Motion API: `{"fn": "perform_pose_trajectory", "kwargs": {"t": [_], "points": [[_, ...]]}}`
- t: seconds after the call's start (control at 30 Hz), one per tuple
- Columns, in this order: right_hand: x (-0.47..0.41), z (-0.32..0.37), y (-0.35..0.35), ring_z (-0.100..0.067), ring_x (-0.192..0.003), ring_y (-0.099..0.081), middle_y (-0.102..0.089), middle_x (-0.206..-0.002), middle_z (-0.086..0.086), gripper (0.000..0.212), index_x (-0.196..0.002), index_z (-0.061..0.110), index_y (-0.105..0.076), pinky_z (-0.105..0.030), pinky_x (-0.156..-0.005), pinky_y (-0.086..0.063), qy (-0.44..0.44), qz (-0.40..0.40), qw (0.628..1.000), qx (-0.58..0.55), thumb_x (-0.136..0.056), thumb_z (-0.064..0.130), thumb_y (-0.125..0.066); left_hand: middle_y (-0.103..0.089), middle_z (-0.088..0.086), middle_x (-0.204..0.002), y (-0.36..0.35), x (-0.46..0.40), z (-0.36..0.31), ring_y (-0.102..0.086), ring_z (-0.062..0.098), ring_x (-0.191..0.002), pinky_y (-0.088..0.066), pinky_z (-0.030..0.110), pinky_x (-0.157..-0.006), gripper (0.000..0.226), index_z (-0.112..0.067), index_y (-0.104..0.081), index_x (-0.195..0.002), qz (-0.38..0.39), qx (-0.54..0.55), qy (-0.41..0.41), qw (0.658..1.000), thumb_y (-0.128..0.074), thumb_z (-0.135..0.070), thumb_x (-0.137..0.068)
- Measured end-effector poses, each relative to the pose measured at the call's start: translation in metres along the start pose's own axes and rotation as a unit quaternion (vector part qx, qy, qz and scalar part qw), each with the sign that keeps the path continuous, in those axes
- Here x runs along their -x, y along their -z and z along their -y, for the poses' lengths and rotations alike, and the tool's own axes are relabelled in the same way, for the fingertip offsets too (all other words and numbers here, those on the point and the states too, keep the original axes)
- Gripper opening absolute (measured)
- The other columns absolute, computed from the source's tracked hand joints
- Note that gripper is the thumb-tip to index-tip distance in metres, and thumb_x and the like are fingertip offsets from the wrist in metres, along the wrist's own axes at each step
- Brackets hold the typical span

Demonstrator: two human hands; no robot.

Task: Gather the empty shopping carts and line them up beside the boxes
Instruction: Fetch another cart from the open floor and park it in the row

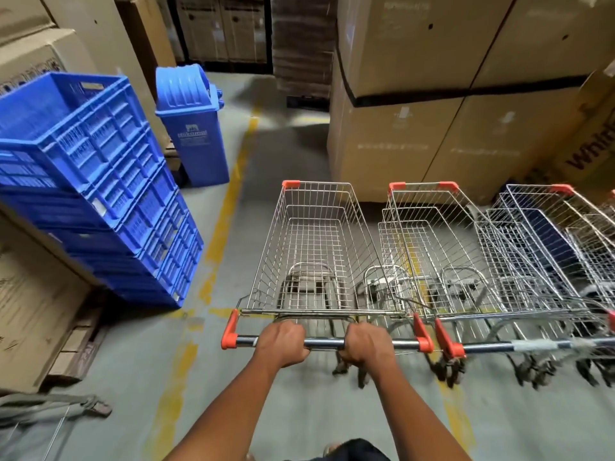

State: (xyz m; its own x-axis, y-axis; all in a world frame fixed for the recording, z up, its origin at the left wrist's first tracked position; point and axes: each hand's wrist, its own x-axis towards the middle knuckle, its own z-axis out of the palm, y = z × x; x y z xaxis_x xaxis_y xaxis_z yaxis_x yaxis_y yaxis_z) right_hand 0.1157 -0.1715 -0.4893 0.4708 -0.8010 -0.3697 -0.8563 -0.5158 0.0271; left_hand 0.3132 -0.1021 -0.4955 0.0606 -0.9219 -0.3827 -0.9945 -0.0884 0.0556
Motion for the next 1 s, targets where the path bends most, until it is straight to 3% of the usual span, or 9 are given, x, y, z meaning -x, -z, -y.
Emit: {"fn": "perform_pose_trajectory", "kwargs": {"t": [0.27,0.53,0.63,0.7,0.73,0.8,0.87,0.93,1.0], "points": [[0.008,-0.017,0.003,-0.021,-0.074,-0.065,-0.063,-0.083,0.001,0.024,-0.083,0.023,-0.055,-0.038,-0.075,-0.059,-0.005,0.010,1.000,-0.007,-0.089,0.046,-0.059,-0.071,0.004,-0.102,0.002,-0.006,-0.018,-0.068,0.028,-0.095,-0.055,0.036,-0.083,0.031,-0.023,-0.069,-0.106,0.000,-0.005,-0.007,1.000,-0.057,-0.042,-0.084],[0.005,-0.022,0.011,-0.023,-0.084,-0.066,-0.068,-0.092,0.000,0.027,-0.088,0.022,-0.058,-0.035,-0.080,-0.055,0.012,0.044,0.999,0.011,-0.088,0.049,-0.054,-0.071,0.005,-0.098,0.003,-0.006,-0.023,-0.068,0.028,-0.094,-0.056,0.036,-0.083,0.029,-0.022,-0.069,-0.101,0.006,-0.006,-0.002,1.000,-0.058,-0.041,-0.082],[-0.003,-0.026,0.017,-0.024,-0.083,-0.063,-0.068,-0.092,-0.001,0.060,-0.080,0.022,-0.057,-0.037,-0.082,-0.052,0.046,0.116,0.992,-0.001,-0.083,0.081,-0.050,-0.068,0.004,-0.092,0.006,-0.006,-0.020,-0.067,0.028,-0.089,-0.058,0.037,-0.081,0.028,-0.022,-0.069,-0.097,0.021,0.019,-0.003,1.000,-0.058,-0.042,-0.080],[-0.008,-0.029,0.020,-0.023,-0.077,-0.062,-0.065,-0.080,0.002,0.093,-0.069,0.023,-0.055,-0.037,-0.084,-0.054,0.069,0.153,0.986,-0.017,-0.057,0.110,-0.027,-0.063,0.002,-0.084,0.010,-0.002,-0.017,-0.063,0.026,-0.082,-0.056,0.037,-0.073,0.026,-0.023,-0.061,-0.088,0.026,0.055,-0.013,0.998,-0.058,-0.047,-0.077],[-0.012,-0.030,0.018,-0.023,-0.076,-0.063,-0.066,-0.076,0.003,0.101,-0.067,0.022,-0.056,-0.039,-0.086,-0.054,0.084,0.159,0.983,-0.034,-0.048,0.114,-0.017,-0.059,0.000,-0.080,0.014,0.000,-0.016,-0.060,0.025,-0.077,-0.052,0.036,-0.068,0.029,-0.024,-0.055,-0.085,0.024,0.078,-0.028,0.996,-0.057,-0.050,-0.074],[-0.022,-0.032,0.014,-0.022,-0.078,-0.068,-0.071,-0.076,0.002,0.106,-0.070,0.022,-0.062,-0.042,-0.090,-0.054,0.111,0.159,0.978,-0.075,-0.054,0.113,-0.010,-0.054,-0.003,-0.079,0.019,0.003,-0.011,-0.054,0.023,-0.075,-0.042,0.034,-0.062,0.032,-0.026,-0.047,-0.084,0.005,0.134,-0.053,0.990,-0.061,-0.051,-0.071],[-0.030,-0.029,0.016,-0.021,-0.078,-0.067,-0.070,-0.078,-0.001,0.103,-0.077,0.021,-0.064,-0.043,-0.087,-0.054,0.132,0.111,0.980,-0.098,-0.070,0.106,-0.006,-0.053,-0.005,-0.086,0.020,0.006,0.000,-0.051,0.018,-0.078,-0.040,0.034,-0.065,0.041,-0.027,-0.045,-0.088,-0.032,0.176,-0.071,0.981,-0.072,-0.052,-0.071],[-0.043,-0.020,0.023,-0.016,-0.071,-0.064,-0.067,-0.074,0.001,0.092,-0.077,0.021,-0.060,-0.040,-0.080,-0.056,0.153,0.049,0.983,-0.093,-0.083,0.096,-0.008,-0.052,-0.009,-0.093,0.018,0.012,0.014,-0.051,0.014,-0.084,-0.042,0.036,-0.078,0.055,-0.030,-0.045,-0.093,-0.068,0.187,-0.072,0.977,-0.073,-0.071,-0.070],[-0.062,-0.004,0.035,-0.012,-0.069,-0.061,-0.064,-0.074,0.004,0.079,-0.079,0.024,-0.057,-0.039,-0.075,-0.059,0.175,0.011,0.980,-0.089,-0.091,0.089,-0.013,-0.052,-0.017,-0.096,0.022,0.024,0.031,-0.054,0.010,-0.092,-0.033,0.040,-0.093,0.061,-0.035,-0.045,-0.094,-0.105,0.185,-0.017,0.977,-0.057,-0.090,-0.069]]}}
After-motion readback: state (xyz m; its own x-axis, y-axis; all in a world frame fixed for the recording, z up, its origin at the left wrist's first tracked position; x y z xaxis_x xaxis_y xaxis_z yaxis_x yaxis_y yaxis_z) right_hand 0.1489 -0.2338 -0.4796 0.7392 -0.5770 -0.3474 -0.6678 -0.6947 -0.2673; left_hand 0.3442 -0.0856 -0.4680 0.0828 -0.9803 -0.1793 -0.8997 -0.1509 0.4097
